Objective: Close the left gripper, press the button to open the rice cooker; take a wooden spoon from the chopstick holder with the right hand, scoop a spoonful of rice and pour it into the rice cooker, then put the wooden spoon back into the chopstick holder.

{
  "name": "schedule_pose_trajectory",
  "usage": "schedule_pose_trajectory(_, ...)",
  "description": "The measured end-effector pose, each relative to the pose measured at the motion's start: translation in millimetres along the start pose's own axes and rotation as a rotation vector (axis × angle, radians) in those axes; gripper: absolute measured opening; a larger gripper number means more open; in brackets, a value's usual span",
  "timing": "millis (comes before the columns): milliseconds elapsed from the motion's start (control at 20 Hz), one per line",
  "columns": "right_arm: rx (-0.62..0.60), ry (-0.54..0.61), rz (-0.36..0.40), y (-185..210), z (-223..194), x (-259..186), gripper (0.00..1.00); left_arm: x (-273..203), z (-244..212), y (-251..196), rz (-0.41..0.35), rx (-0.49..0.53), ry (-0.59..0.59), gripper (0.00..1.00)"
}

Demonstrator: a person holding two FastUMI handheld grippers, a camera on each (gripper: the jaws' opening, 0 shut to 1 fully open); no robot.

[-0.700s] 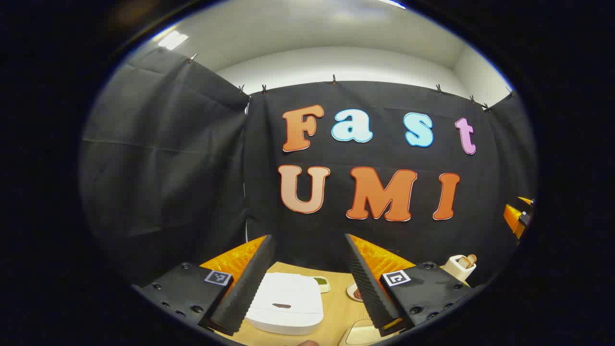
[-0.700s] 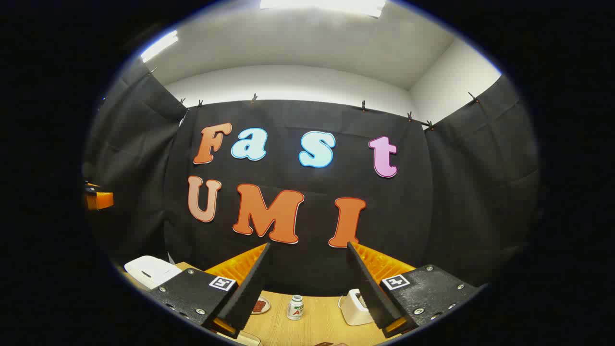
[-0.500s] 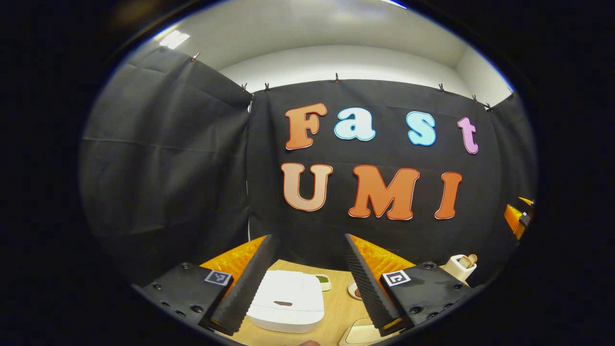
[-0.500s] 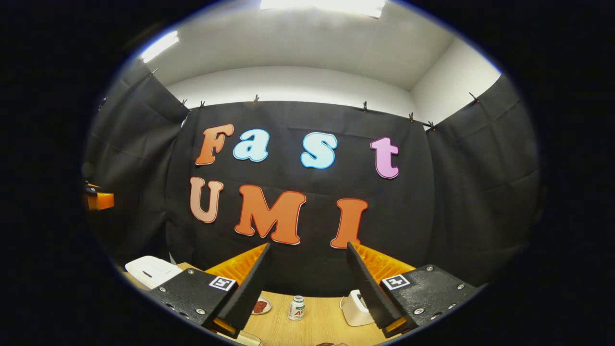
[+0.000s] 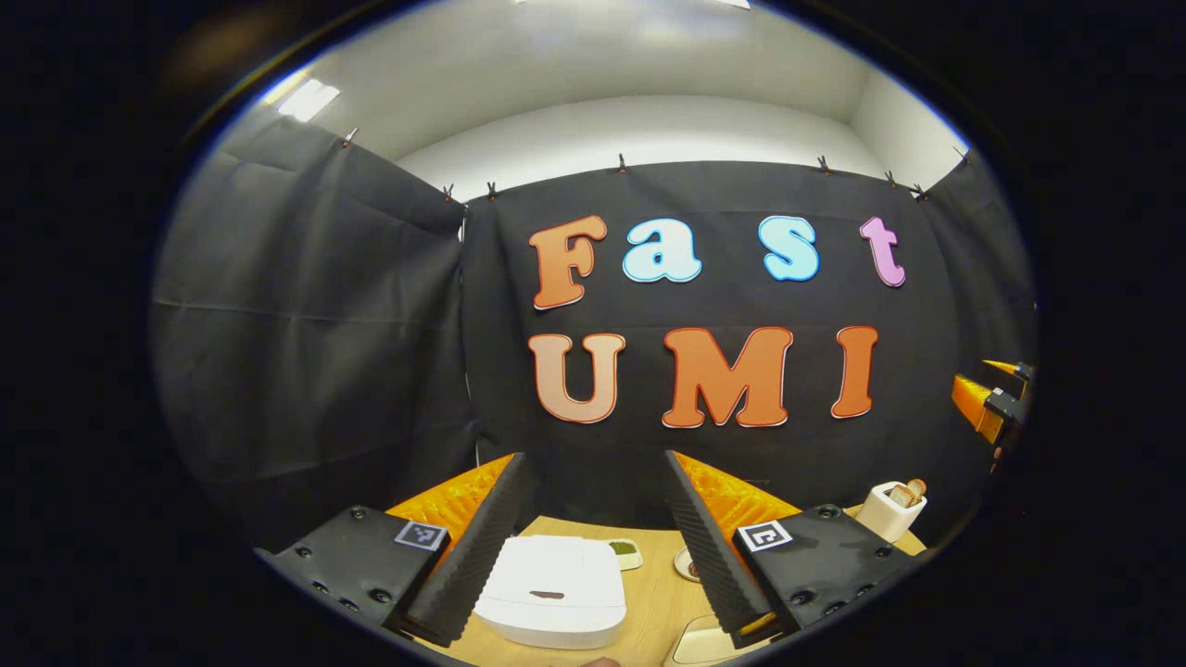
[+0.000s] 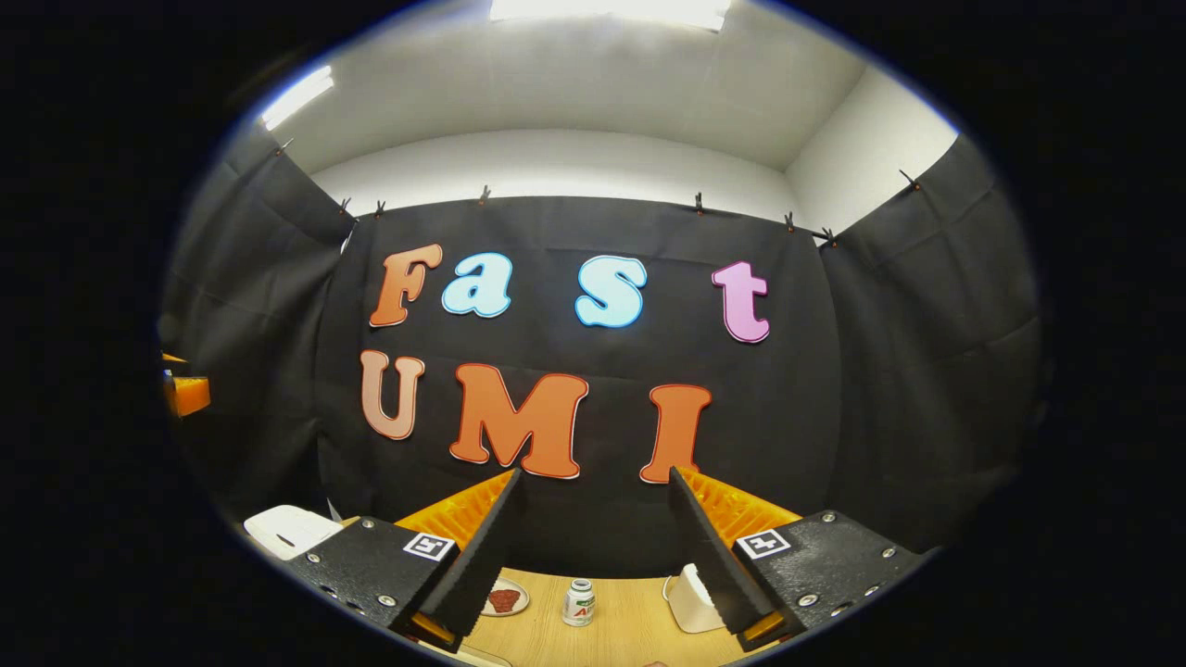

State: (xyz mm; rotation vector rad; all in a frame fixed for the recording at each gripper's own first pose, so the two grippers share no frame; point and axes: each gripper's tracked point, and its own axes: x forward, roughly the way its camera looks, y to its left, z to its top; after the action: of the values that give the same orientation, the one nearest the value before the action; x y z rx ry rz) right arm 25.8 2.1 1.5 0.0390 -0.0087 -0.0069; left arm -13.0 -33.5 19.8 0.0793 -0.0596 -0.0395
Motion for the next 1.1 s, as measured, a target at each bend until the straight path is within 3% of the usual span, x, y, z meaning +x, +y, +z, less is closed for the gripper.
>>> schedule_pose_trajectory(300,0.009,0.007,0.004,9,-1,7,0.95,0,6,-9,-0.027,0.007,-0.031,0.98)
schedule_pose_trajectory(1100,-0.034,0.009,-0.027,5,-8,-7,0.95,23,21,54,0.051,-0.029,-0.06,0.98)
